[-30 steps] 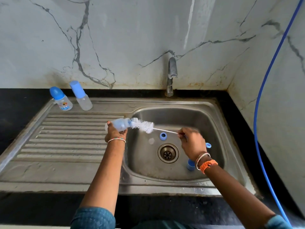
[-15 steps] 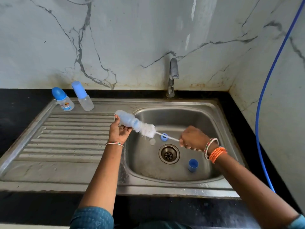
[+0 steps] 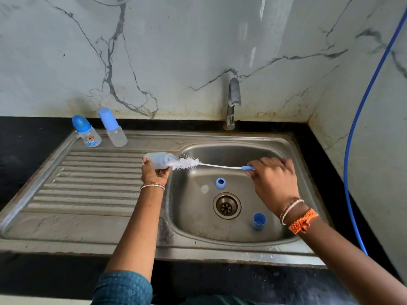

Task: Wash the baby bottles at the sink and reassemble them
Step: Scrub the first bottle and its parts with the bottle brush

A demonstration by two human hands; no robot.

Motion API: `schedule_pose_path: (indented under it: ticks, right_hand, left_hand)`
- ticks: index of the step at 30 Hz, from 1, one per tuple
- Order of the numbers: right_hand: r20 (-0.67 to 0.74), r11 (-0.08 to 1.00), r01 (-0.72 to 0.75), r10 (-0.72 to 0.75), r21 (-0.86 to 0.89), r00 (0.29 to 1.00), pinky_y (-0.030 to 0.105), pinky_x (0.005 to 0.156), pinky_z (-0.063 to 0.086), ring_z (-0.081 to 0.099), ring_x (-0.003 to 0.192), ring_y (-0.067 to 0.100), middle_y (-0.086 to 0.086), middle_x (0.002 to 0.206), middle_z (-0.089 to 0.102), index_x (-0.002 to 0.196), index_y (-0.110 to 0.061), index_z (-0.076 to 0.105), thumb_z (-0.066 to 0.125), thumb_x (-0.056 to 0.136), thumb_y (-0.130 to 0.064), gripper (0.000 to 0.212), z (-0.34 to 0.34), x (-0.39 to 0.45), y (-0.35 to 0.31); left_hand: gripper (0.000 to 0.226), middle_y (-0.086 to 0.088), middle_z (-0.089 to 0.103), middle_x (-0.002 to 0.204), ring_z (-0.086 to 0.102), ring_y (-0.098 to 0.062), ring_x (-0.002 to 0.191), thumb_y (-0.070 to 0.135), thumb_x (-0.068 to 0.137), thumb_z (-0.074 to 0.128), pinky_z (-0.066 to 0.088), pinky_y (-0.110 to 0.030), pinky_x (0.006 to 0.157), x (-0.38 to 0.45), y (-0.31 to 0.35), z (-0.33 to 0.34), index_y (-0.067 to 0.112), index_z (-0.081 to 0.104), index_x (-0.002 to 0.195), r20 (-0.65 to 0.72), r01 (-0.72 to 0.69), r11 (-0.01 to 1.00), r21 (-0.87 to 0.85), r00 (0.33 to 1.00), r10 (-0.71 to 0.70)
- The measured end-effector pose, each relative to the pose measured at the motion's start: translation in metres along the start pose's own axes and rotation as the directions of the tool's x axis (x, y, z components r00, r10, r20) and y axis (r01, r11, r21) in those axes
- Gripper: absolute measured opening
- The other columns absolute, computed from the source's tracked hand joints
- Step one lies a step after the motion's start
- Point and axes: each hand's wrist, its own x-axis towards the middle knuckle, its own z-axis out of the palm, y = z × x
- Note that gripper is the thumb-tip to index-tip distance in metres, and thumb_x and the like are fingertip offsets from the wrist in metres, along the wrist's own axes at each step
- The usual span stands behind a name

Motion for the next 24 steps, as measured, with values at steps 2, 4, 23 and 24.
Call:
schedule_pose_path:
  ticks: [2, 4, 23, 24]
  right_hand:
    - [-0.022, 1.000, -0.002, 0.002, 0.010, 1.000, 0.032, 0.066, 0.038, 0.061, 0.069, 0.028, 0.001, 0.073, 0.065, 0.084, -0.017, 0.071, 0.067, 0.084, -0.018, 0.004, -0.002, -0.002, -0.002]
    - [0.329, 0.912, -0.271, 0.166, 0.308, 0.930, 0.024, 0.053, 0.031, 0.051, 0.053, 0.020, -0.002, 0.058, 0.055, 0.070, -0.017, 0.066, 0.057, 0.092, -0.025, 0.025, -0.005, 0.003, 0.001]
    - [0.860, 0.658, -0.642, -0.015, 0.393, 0.511, 0.018, 0.039, 0.031, 0.037, 0.037, 0.007, -0.002, 0.050, 0.047, 0.078, -0.012, 0.063, 0.040, 0.102, -0.025, 0.035, -0.004, 0.005, 0.003]
    - [0.730, 0.815, -0.458, 0.064, 0.355, 0.680, 0.021, 0.048, 0.040, 0.052, 0.048, 0.009, 0.001, 0.060, 0.058, 0.083, -0.016, 0.067, 0.045, 0.100, -0.027, 0.030, -0.005, 0.002, -0.001]
  left_hand:
    - [0.042, -0.019, 0.048, 0.128, 0.045, -0.032, 0.128, 0.031, 0.098, 0.047, 0.038, -0.049, 0.102, -0.001, 0.000, 0.001, 0.006, 0.041, 0.131, 0.037, 0.021, 1.000, -0.008, 0.999, -0.021]
    - [0.045, -0.019, 0.050, 0.118, 0.045, -0.033, 0.128, 0.028, 0.097, 0.050, 0.038, -0.051, 0.103, -0.004, 0.001, 0.002, 0.004, 0.039, 0.134, 0.096, 0.040, 0.999, -0.014, 0.995, -0.038]
    - [0.042, -0.017, 0.057, 0.110, 0.051, -0.036, 0.118, 0.028, 0.099, 0.044, 0.041, -0.055, 0.094, -0.001, 0.009, -0.004, 0.005, 0.040, 0.134, 0.263, -0.004, 1.000, 0.007, 0.965, 0.002]
    - [0.042, -0.019, 0.055, 0.116, 0.051, -0.038, 0.116, 0.032, 0.098, 0.044, 0.040, -0.058, 0.093, 0.000, 0.010, -0.005, 0.007, 0.041, 0.132, 0.263, 0.014, 1.000, -0.013, 0.965, -0.011]
